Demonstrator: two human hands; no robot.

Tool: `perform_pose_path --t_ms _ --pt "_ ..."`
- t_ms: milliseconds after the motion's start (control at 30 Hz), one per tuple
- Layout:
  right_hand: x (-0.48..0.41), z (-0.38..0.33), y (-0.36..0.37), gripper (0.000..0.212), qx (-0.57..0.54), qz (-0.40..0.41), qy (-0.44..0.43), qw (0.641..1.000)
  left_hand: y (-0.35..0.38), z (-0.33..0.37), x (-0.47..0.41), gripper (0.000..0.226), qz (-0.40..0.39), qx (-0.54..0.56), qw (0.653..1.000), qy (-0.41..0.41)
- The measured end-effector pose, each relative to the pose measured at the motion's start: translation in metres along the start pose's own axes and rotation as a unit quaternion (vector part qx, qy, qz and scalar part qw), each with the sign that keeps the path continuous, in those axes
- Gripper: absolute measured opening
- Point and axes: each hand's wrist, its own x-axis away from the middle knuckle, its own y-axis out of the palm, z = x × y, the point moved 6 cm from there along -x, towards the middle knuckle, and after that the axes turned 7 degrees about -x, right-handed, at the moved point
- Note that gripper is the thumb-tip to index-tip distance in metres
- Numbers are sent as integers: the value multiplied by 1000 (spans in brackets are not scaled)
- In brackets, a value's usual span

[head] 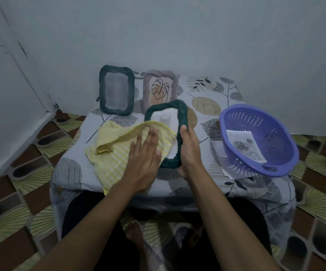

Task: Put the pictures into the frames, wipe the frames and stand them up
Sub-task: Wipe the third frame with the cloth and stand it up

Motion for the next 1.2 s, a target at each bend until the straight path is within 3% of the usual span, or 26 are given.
perform_pose_path --t_ms 167,267,533,767,1000,1200 --pt "-3 -8 -12 28 -11 22 -10 1000 11 -2 16 57 -20 -17 998 60" --pt "2 -1 -8 33 -9 16 1 1000 -3 -7 -3 61 9 -40 997 70" --pt "14 9 7 28 -5 -10 17 1000 -51 -20 -55 59 96 111 986 -74" --pt "-1 0 -6 34 -47 46 -17 998 -17 -4 -7 57 34 310 935 -166" --pt "4 7 -5 35 -14 15 13 1000 -24 -10 -11 42 53 306 931 -192" --pt "9 8 2 31 38 -9 9 999 -48 -25 -37 50 111 300 916 -241"
